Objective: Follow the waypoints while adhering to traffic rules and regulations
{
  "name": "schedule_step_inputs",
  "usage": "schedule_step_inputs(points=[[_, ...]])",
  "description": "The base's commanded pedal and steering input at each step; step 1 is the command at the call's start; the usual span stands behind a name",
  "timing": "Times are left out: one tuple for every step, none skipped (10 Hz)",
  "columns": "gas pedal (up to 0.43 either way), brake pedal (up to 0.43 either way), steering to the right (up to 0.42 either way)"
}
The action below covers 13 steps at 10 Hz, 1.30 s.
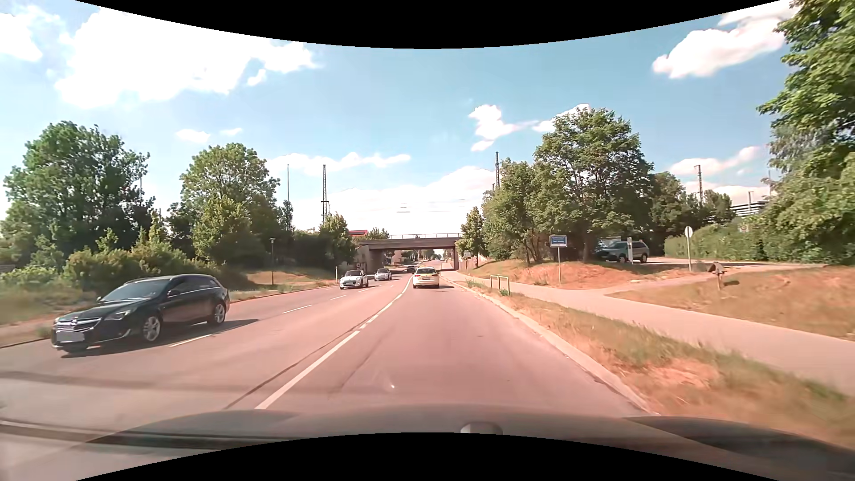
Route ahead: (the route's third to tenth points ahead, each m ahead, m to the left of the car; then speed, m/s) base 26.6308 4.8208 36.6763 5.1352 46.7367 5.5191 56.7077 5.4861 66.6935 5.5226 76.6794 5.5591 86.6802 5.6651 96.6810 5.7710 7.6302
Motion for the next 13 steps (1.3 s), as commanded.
schedule_step_inputs(points=[[0.228, 0.000, -0.008], [0.228, 0.000, -0.009], [0.228, 0.000, -0.012], [0.228, 0.000, -0.014], [0.228, 0.000, -0.014], [0.228, 0.000, -0.014], [0.228, 0.000, -0.014], [0.220, 0.000, -0.014], [0.220, 0.000, -0.015], [0.209, 0.000, -0.015], [0.209, 0.000, -0.016], [0.157, 0.000, -0.016], [0.157, 0.000, -0.016]])
